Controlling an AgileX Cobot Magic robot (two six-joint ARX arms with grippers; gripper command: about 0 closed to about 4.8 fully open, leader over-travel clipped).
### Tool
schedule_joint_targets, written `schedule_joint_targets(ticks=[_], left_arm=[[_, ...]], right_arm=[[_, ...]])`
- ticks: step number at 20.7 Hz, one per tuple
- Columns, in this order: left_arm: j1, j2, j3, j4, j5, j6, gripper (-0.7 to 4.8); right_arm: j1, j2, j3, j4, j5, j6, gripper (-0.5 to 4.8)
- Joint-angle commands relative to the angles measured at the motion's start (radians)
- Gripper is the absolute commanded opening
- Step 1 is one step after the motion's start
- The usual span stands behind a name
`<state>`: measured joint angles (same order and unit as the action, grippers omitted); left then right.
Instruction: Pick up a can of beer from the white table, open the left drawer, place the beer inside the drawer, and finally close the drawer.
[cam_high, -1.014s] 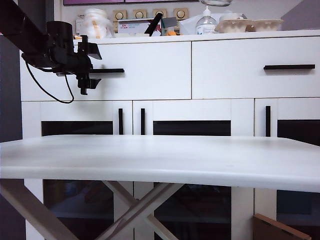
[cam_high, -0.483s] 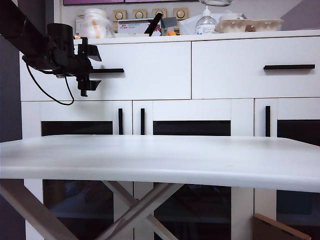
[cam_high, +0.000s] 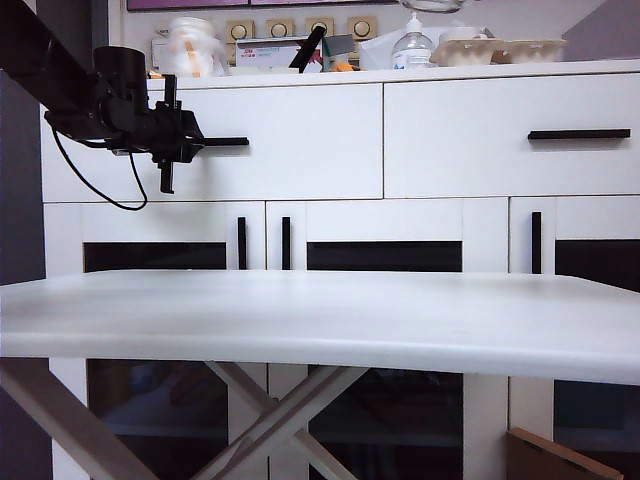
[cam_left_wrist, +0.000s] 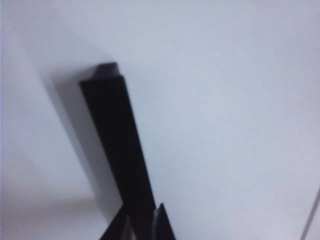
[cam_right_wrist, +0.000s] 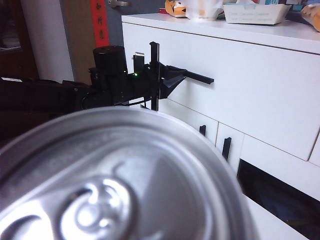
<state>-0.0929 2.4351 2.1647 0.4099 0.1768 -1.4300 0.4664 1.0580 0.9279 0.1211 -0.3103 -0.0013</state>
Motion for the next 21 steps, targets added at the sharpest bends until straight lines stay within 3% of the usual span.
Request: schedule_joint_targets(ticks=[1,15,18,21], left_arm=[[-0.003,-0.002,0.005,0.026,0.0,0.05,-0.08],[-0.003,-0.002,-0.006,0.19,0.063,0.117,-0.08],[-0.003,-0.002,-0.064,0.346,0.045,0.099,-0.08],[-0.003,-0.002,-0.111,0.416,0.056,0.059,-0.08]], right_arm=[[0.001,-0.009,0.013,0.062,-0.002,-0.003,0.53],[0.001,-0.009,0.013,0.063,0.005,-0.003,0.53],[0.001,-0.009,0.013,0.062,0.005,-0.003,0.53],[0.001,-0.008,0.013,0.063,0.024,-0.003,0.53]])
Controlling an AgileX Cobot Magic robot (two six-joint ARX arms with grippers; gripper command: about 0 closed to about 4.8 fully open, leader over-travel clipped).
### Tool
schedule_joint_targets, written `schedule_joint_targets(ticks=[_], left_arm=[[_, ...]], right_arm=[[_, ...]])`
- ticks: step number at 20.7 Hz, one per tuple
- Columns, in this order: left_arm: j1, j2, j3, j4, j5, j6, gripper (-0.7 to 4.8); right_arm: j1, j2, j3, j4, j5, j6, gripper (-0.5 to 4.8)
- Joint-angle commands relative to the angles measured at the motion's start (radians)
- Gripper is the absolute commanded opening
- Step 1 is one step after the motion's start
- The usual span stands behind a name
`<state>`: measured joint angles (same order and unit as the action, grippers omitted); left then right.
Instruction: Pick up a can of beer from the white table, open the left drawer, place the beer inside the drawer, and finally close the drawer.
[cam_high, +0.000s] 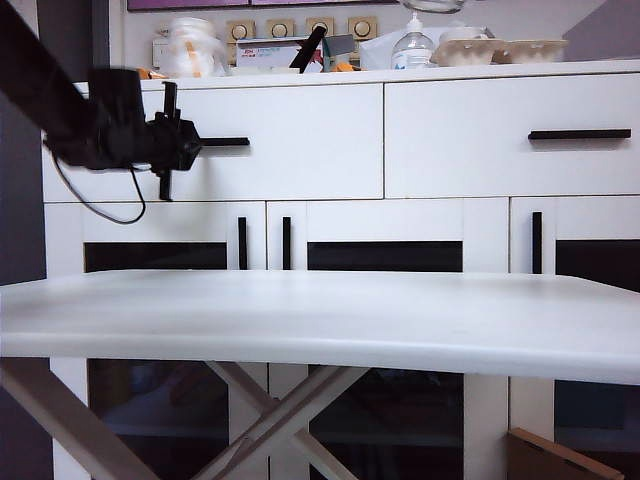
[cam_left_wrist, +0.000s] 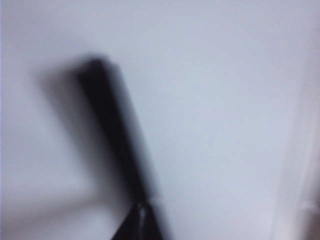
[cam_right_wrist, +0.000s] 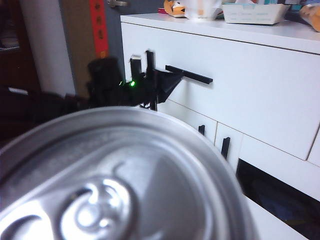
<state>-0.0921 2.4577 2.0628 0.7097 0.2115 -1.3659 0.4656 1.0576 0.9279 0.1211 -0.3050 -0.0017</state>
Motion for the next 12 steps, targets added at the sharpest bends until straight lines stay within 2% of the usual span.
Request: schedule_joint_targets(ticks=[1,6,7,8,9,10,12], left_arm=[[-0.003,-0.024,-0.013,0.123,0.03,-0.003,-0.08],[-0.001,-0.024,-0.013,0.149,0.068,-0.001,-0.06],[0.0,-0.025,-0.013,0.124,0.1,-0.014,0.29],[0.0,-0.026,-0.013,0.098,0.105,-0.028,1.41],[-0.001,-0.026,-0.012,0.064,0.108,-0.043,4.19],[-0.002,-0.026,-0.012,0.051,0.106,-0.051,4.79],[-0.003,-0.026,-0.012,0.039,0.097,-0.077,4.79]], right_arm=[[0.002,-0.007,0.013,0.063,0.019,-0.003,0.53],[0.002,-0.006,0.013,0.062,0.018,-0.003,0.53],[0.001,-0.006,0.013,0.062,0.018,-0.003,0.53],[0.001,-0.006,0.013,0.062,0.019,-0.003,0.53],[0.002,-0.006,0.013,0.062,0.018,-0.003,0.53],[0.001,-0.006,0.013,0.062,0.018,-0.003,0.53],[0.002,-0.006,0.013,0.062,0.018,-0.003,0.53]])
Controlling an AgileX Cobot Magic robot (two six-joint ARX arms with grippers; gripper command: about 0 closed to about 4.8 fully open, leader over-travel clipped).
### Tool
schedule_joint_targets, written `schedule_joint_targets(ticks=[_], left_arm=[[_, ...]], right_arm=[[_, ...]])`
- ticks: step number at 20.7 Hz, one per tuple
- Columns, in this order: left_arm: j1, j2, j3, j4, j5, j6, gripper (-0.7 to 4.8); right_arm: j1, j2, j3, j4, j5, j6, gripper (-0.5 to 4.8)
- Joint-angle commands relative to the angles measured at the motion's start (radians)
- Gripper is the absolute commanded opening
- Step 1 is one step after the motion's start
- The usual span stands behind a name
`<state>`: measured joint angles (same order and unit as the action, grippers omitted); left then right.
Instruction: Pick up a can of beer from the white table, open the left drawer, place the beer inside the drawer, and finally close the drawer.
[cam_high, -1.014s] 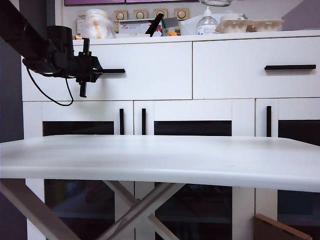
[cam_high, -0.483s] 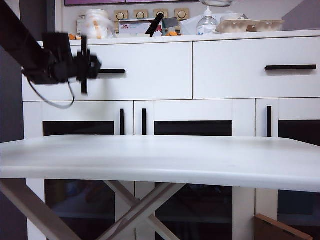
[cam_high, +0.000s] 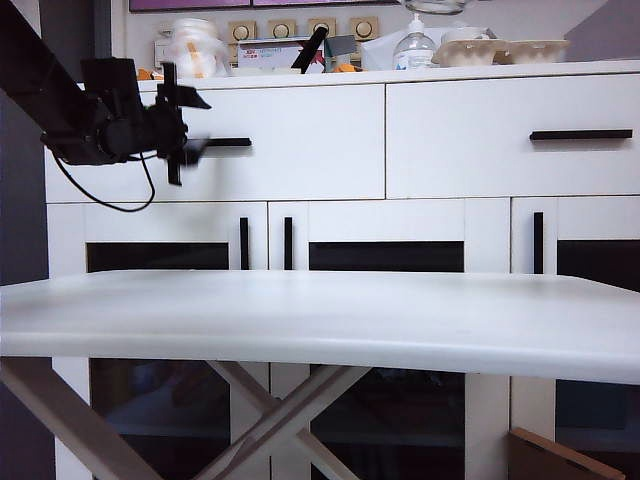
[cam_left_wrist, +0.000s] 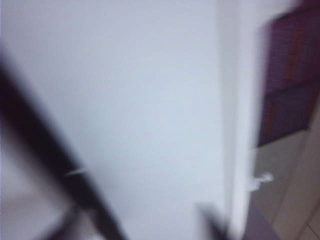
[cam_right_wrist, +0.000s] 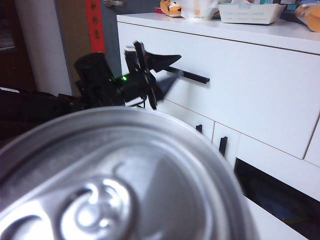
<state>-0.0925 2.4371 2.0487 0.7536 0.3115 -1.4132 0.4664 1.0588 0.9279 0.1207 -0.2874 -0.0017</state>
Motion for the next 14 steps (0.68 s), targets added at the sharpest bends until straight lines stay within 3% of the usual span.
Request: schedule_joint_targets(ticks=[1,3,7,14], left_arm=[[-0.003,-0.006,0.002,-0.006,-0.023,-0.047,4.79],[-0.003,-0.006,0.002,-0.033,-0.054,-0.1,4.79],[-0.003,-0.006,0.006,-0.1,-0.105,-0.106,4.79],[-0.003,-0.003,0.186,-0.337,-0.14,0.027,4.79]], right_arm=[[0.001,-0.008,0.013,0.063,0.001,-0.003,0.53],[0.001,-0.008,0.013,0.063,0.001,-0.003,0.53],[0.001,-0.008,0.013,0.063,0.001,-0.003,0.53],[0.0,-0.008,0.013,0.062,0.001,-0.003,0.53]])
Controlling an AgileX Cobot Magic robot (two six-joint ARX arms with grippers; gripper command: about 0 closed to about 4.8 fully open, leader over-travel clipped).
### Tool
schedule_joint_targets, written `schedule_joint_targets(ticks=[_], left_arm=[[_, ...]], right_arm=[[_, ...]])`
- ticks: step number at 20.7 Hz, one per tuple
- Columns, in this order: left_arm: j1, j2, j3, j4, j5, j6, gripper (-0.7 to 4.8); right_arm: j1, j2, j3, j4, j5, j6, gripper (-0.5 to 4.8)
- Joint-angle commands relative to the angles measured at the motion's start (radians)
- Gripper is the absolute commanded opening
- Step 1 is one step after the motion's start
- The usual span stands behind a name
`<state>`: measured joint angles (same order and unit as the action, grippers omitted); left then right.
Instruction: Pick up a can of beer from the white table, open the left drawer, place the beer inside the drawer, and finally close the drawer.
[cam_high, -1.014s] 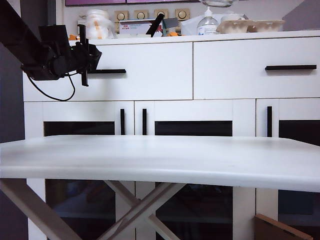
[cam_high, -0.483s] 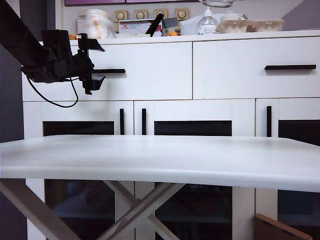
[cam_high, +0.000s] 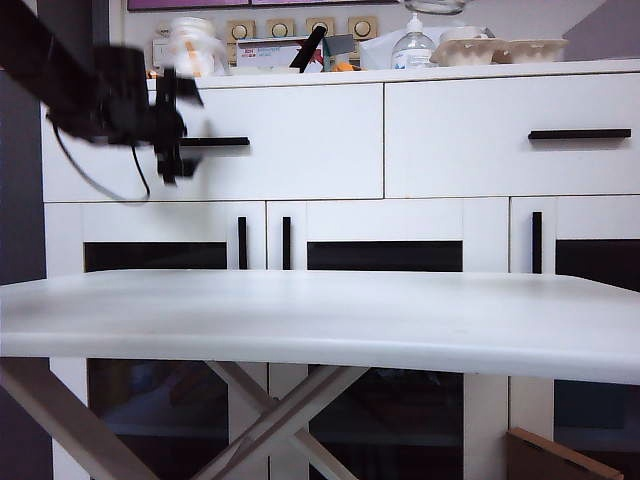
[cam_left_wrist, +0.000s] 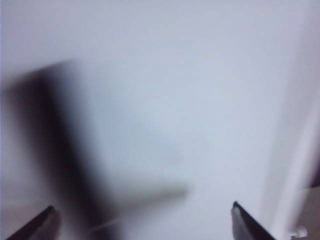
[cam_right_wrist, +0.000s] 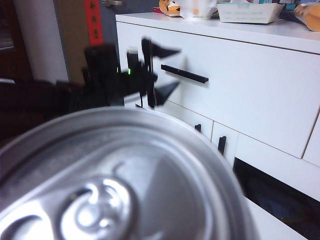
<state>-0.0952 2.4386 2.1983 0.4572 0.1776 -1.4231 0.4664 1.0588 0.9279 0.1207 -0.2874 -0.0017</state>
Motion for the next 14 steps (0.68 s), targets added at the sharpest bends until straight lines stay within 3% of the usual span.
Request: schedule_joint_targets(ticks=[1,14], left_arm=[[-0.001,-0.005,0.047,-0.062,-0.01,0.036,4.79],[-0.005,0.019,0.045,-0.092,-0.021,-0.032,4.79]], right_arm=[[0.001,-0.008,0.013,0.063,0.001,-0.003,0.53],[0.001,-0.008,0.013,0.062,-0.003,-0.003,0.53]])
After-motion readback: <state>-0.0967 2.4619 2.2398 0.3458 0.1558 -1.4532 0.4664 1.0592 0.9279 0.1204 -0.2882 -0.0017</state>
